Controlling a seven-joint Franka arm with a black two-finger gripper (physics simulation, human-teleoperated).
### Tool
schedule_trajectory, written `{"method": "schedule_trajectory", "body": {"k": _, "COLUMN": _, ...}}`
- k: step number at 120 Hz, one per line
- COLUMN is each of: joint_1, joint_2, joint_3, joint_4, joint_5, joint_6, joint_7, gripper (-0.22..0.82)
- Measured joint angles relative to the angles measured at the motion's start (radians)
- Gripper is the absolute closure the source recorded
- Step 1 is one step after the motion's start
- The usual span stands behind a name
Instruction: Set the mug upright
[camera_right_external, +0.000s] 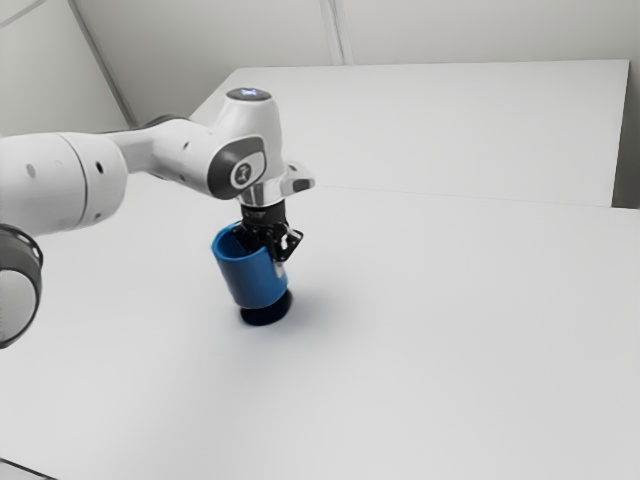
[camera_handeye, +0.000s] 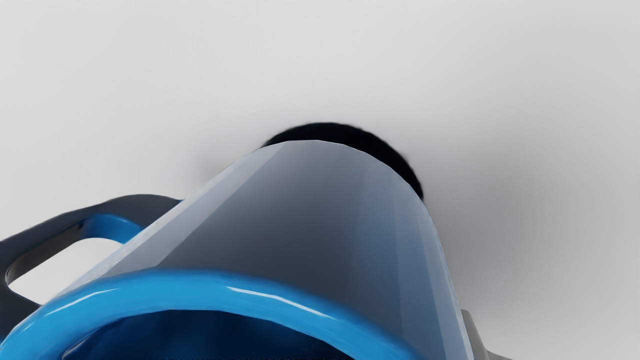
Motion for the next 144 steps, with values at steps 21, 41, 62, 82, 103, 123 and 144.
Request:
{"method": "schedule_trajectory", "body": {"k": 21, "joint_1": -0.010, "joint_2": 0.035, "joint_3": 0.000, "joint_4": 0.012, "joint_5": -0.008, "joint_6": 0.048, "joint_7": -0.033, "gripper": 0.77}}
{"method": "schedule_trajectory", "body": {"k": 41, "joint_1": -0.007, "joint_2": 0.052, "joint_3": 0.000, "joint_4": 0.008, "joint_5": -0.020, "joint_6": 0.082, "joint_7": -0.059, "gripper": 0.77}}
{"method": "schedule_trajectory", "body": {"k": 62, "joint_1": -0.002, "joint_2": 0.062, "joint_3": 0.001, "joint_4": 0.002, "joint_5": -0.027, "joint_6": 0.112, "joint_7": -0.080, "gripper": 0.76}}
{"method": "schedule_trajectory", "body": {"k": 82, "joint_1": -0.004, "joint_2": 0.064, "joint_3": 0.001, "joint_4": 0.003, "joint_5": -0.042, "joint_6": 0.124, "joint_7": -0.086, "gripper": 0.56}}
{"method": "schedule_trajectory", "body": {"k": 103, "joint_1": -0.001, "joint_2": 0.049, "joint_3": 0.000, "joint_4": 0.004, "joint_5": -0.054, "joint_6": 0.126, "joint_7": -0.085, "gripper": 0.26}}
{"method": "schedule_trajectory", "body": {"k": 123, "joint_1": 0.003, "joint_2": -0.006, "joint_3": 0.000, "joint_4": 0.009, "joint_5": -0.058, "joint_6": 0.121, "joint_7": -0.081, "gripper": 0.13}}
{"method": "schedule_trajectory", "body": {"k": 144, "joint_1": 0.013, "joint_2": -0.060, "joint_3": 0.001, "joint_4": 0.036, "joint_5": -0.069, "joint_6": 0.102, "joint_7": -0.066, "gripper": 0.07}}
